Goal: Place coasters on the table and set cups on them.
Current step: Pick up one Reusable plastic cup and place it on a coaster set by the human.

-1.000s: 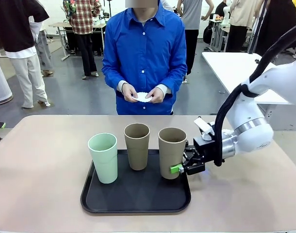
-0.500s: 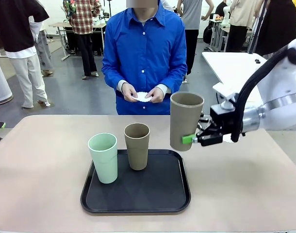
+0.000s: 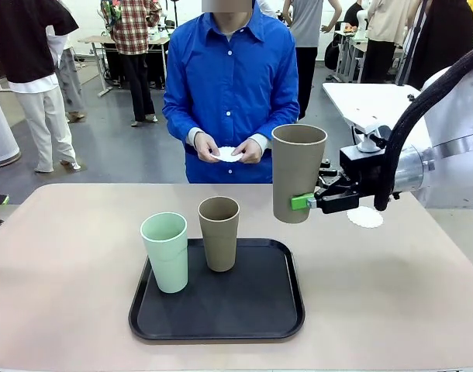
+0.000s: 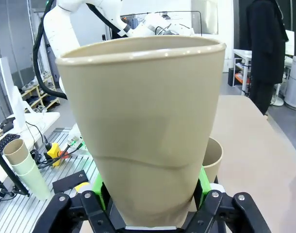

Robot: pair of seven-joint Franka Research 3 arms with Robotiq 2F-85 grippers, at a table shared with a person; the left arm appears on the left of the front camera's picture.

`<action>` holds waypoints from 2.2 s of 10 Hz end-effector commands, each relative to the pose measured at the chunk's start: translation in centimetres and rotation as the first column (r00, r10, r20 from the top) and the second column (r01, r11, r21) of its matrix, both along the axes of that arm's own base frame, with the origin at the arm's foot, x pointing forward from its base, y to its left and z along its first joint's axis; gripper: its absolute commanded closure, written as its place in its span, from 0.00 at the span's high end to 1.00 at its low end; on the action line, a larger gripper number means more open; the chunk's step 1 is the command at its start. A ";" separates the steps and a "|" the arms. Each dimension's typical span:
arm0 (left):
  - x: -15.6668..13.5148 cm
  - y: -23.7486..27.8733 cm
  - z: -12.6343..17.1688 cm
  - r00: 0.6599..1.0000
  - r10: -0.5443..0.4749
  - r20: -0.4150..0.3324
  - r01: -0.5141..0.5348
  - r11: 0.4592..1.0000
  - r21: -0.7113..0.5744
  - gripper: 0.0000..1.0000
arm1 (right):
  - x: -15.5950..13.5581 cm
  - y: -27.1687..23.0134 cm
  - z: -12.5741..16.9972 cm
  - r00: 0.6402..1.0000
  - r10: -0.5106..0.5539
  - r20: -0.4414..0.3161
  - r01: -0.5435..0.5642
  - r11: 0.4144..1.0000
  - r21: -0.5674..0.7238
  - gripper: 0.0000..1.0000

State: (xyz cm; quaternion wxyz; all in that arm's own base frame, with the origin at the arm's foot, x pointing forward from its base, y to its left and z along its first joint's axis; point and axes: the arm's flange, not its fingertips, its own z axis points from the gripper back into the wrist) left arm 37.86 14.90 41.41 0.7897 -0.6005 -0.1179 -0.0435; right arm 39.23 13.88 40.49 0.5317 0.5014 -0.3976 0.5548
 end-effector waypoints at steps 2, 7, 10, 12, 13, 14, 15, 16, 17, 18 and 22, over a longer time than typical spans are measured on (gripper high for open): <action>-0.1 0.1 0.1 1.000 -0.002 0.010 0.002 1.000 -0.007 1.00 | 0.0 -0.2 -0.3 1.000 0.010 0.000 -0.010 1.000 0.015 0.77; -0.1 0.1 0.1 1.000 -0.002 0.010 0.002 1.000 -0.007 1.00 | 5.3 -5.8 -0.1 0.988 -0.154 -0.002 0.153 0.987 0.053 0.81; -0.1 0.1 0.1 1.000 -0.002 0.010 0.002 1.000 -0.007 1.00 | 10.0 -13.5 -0.9 0.956 -0.292 -0.001 0.291 0.954 0.066 0.81; -0.1 0.1 0.1 1.000 -0.002 0.010 0.002 1.000 -0.007 1.00 | 12.2 -18.6 -1.3 0.916 -0.401 0.003 0.400 0.914 0.063 0.81; -0.1 0.1 0.1 1.000 -0.002 0.010 0.002 1.000 -0.007 1.00 | 12.8 -20.4 -1.3 0.897 -0.443 0.000 0.442 0.894 0.072 0.81; -0.1 0.1 0.1 1.000 -0.002 0.010 0.002 1.000 -0.007 1.00 | 13.3 -21.7 -1.2 0.879 -0.478 0.006 0.476 0.877 0.069 0.81; -0.1 0.1 0.1 1.000 -0.002 0.010 0.002 1.000 -0.007 1.00 | 13.6 -22.8 -1.1 0.866 -0.500 0.003 0.498 0.864 0.067 0.81; -0.1 0.1 0.1 1.000 -0.002 0.010 0.002 1.000 -0.007 1.00 | 13.8 -23.5 -0.9 0.853 -0.521 0.012 0.520 0.852 0.060 0.81; -0.1 0.1 0.1 1.000 -0.002 0.010 0.002 1.000 -0.007 1.00 | 14.0 -23.9 -0.8 0.843 -0.538 0.013 0.537 0.842 0.057 0.81; -0.1 0.1 0.1 1.000 -0.002 0.010 0.002 1.000 -0.007 1.00 | 14.0 -24.0 -0.8 0.838 -0.545 0.014 0.544 0.837 0.054 0.81; -0.1 0.1 0.1 1.000 -0.002 0.010 0.002 1.000 -0.007 1.00 | 13.6 -24.4 -1.0 0.849 -0.528 0.016 0.527 0.849 0.039 0.81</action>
